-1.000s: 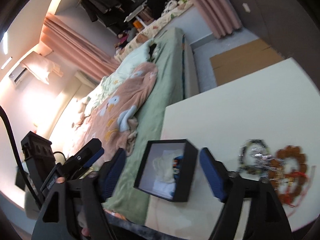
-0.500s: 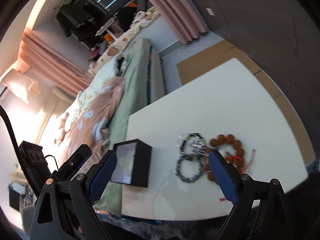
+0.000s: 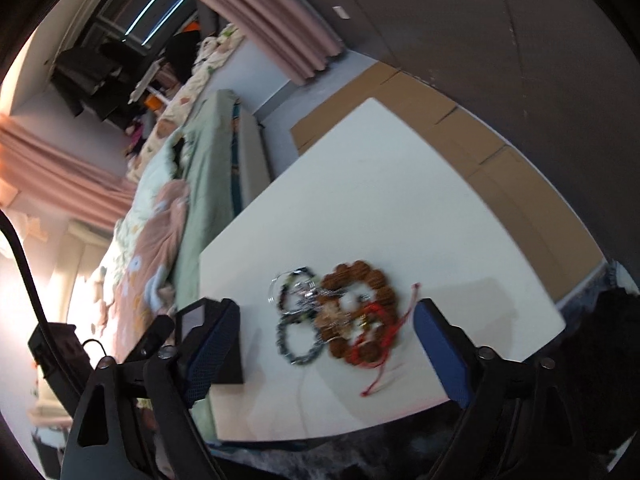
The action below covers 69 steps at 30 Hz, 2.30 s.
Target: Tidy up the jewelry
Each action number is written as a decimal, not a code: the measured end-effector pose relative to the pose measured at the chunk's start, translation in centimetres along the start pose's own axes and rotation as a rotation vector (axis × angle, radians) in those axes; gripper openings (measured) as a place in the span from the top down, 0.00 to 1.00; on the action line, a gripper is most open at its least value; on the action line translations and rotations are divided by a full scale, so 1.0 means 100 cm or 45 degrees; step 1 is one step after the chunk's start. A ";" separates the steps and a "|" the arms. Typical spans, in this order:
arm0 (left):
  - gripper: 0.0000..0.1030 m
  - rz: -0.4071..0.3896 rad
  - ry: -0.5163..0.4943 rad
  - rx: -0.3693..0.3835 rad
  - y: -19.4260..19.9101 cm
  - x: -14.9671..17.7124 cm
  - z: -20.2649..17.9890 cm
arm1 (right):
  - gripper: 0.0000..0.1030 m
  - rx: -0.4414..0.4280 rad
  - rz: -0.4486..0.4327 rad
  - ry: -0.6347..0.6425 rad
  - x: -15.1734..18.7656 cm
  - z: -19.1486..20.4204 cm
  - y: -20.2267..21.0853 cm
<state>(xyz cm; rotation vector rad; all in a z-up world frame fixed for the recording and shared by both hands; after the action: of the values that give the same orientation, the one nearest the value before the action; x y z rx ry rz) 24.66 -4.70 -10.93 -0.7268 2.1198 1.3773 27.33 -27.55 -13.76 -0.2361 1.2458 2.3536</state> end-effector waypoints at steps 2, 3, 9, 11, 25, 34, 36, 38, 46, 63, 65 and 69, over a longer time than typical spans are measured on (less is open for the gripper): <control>0.48 0.035 -0.016 0.003 -0.009 0.002 -0.003 | 0.23 0.007 0.021 -0.025 -0.002 -0.007 -0.006; 0.49 0.051 -0.024 0.006 -0.015 0.004 -0.005 | 0.24 0.015 0.032 -0.034 -0.003 -0.012 -0.011; 0.56 0.145 -0.048 -0.014 -0.047 0.013 -0.008 | 0.38 0.050 0.106 -0.050 -0.003 -0.027 -0.033; 0.56 0.170 -0.049 -0.018 -0.056 0.015 -0.008 | 0.39 0.057 0.120 -0.043 -0.003 -0.028 -0.038; 0.56 0.302 -0.075 -0.053 -0.096 0.032 -0.011 | 0.50 0.146 0.245 0.001 0.011 -0.034 -0.062; 0.93 0.296 -0.068 -0.050 -0.103 0.032 -0.008 | 0.87 0.125 0.277 -0.037 0.021 -0.042 -0.071; 0.97 0.268 -0.061 -0.042 -0.096 0.030 -0.008 | 0.94 0.118 0.237 -0.035 0.018 -0.042 -0.065; 0.98 0.241 -0.073 -0.042 -0.089 0.027 -0.010 | 0.94 0.108 0.210 -0.037 0.015 -0.040 -0.060; 0.99 0.175 -0.074 -0.007 -0.066 0.019 -0.016 | 0.94 0.021 0.131 -0.003 0.007 -0.018 -0.043; 0.99 -0.068 -0.032 0.049 0.017 -0.011 0.002 | 0.94 -0.187 0.039 0.103 0.011 0.052 -0.030; 0.99 -0.089 -0.024 0.043 0.026 -0.013 0.008 | 0.94 -0.218 0.018 0.122 0.013 0.063 -0.028; 0.99 -0.117 -0.008 0.024 0.043 -0.014 0.022 | 0.94 -0.261 -0.016 0.165 0.016 0.080 -0.029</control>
<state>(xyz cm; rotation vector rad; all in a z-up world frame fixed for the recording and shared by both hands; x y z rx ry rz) 23.07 -0.95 -8.04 -0.8004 2.0653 1.3078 27.84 -19.07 -11.86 -0.4678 1.0550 2.4893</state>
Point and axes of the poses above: each gripper's, at about its wrist camera, not at the fingertips, and y roughly against the way its jaws point, z to its left, x to its underside, the point moved 6 cm from there along -y, roughly the way its jaws point, and after that the axes turned 1 degree about x, right-handed, at the moved point
